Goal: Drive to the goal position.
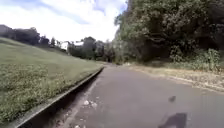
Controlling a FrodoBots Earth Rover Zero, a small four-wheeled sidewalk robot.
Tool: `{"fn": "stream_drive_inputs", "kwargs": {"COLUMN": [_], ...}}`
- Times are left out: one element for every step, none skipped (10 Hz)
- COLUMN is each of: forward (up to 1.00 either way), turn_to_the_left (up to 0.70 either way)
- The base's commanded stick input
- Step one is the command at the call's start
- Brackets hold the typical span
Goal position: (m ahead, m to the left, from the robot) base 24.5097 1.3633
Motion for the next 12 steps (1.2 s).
{"fn": "stream_drive_inputs", "kwargs": {"forward": [0.70,0.70,0.70,0.70,0.70,0.70,0.70,0.70,0.70,0.70,0.70,0.70], "turn_to_the_left": [0.00,0.00,0.00,0.00,0.00,0.00,0.00,0.00,0.00,0.01,0.02,0.01]}}
